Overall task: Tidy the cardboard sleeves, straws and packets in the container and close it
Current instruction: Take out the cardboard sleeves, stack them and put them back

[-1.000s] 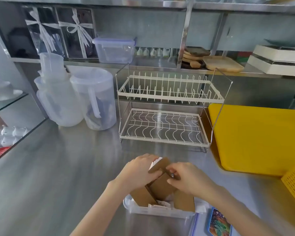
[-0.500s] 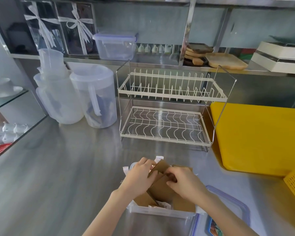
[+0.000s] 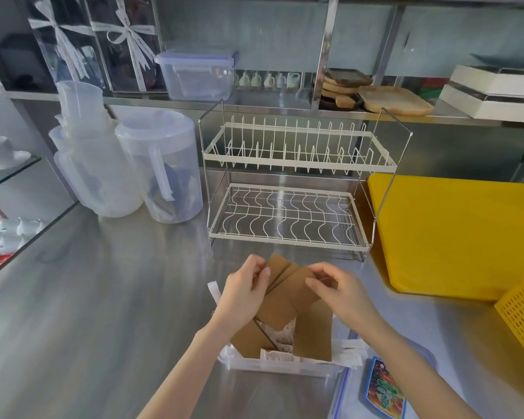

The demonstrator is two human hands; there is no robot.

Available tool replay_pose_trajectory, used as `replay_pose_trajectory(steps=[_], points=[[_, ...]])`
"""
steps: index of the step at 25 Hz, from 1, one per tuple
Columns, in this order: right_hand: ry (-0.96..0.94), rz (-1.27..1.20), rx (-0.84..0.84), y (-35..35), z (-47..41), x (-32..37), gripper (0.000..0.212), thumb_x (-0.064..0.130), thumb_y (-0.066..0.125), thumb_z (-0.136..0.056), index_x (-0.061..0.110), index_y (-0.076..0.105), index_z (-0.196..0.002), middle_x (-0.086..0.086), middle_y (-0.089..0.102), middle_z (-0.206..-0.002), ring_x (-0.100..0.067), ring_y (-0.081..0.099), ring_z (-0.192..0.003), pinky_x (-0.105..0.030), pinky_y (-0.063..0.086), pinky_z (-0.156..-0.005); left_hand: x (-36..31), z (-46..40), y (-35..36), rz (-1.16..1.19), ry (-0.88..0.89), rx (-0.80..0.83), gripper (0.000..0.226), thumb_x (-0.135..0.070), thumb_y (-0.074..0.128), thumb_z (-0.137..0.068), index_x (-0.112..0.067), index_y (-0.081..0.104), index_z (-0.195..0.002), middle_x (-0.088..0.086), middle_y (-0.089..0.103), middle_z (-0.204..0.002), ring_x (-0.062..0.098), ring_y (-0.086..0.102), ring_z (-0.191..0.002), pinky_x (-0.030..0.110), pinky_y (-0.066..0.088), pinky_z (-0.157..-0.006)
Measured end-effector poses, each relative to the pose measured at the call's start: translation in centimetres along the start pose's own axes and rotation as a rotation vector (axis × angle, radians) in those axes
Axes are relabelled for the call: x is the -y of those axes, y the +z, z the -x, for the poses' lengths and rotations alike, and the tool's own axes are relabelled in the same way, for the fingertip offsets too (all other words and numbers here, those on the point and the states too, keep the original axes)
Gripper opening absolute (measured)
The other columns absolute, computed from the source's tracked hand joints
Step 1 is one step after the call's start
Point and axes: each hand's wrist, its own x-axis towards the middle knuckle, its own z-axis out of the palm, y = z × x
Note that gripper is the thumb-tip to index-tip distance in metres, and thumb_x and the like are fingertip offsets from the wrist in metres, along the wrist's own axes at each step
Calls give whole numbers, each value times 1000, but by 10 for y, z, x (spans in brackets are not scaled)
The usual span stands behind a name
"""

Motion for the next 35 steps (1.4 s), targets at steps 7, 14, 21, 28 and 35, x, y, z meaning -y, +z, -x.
replay_pose_trajectory(steps=[7, 14, 21, 28, 35], points=[[-29, -203, -60, -14, 0, 13, 20, 15, 56, -87, 33, 59, -93, 14, 64, -90, -1, 58, -87, -6, 47, -69, -14, -4, -10, 259, -147, -62, 12, -15, 46, -91, -24, 54, -89, -8, 58, -69, 4, 50, -62, 12, 40, -63], [0, -382, -200, -21, -4, 30, 29, 14, 57, -86, 18, 58, -116, 15, 61, -95, -4, 56, -92, -22, 47, -84, -47, 1, -20, 842, -397, 257, 27, -35, 46, -89, -36, 72, -84, -8, 75, -85, 11, 69, -81, 32, 56, -77], [-72, -235, -150, -21, -1, 31, 25, 22, 61, -83, 35, 59, -104, 10, 58, -90, -9, 53, -85, -20, 46, -73, -43, 17, -16, 1158, -570, 563, 40, -39, 59, -76, -29, 58, -115, 8, 70, -110, 27, 67, -98, 36, 57, -73], [-139, -108, -14, -11, -5, 37, 21, 28, 53, -88, 44, 57, -101, 21, 55, -88, 1, 56, -80, -11, 47, -61, -33, 19, -7, 1131, -496, 482, 31, -21, 57, -82, -16, 57, -112, 11, 73, -94, 24, 68, -82, 40, 57, -80], [226, 422, 113, -3, 3, -21, 47, 36, 51, -88, 23, 39, -132, -9, 48, -133, -20, 55, -111, -31, 47, -89, -16, 23, -11, 1073, -558, 289, 28, -26, 53, -85, -12, 57, -110, 5, 72, -75, 19, 63, -67, 31, 54, -60]])
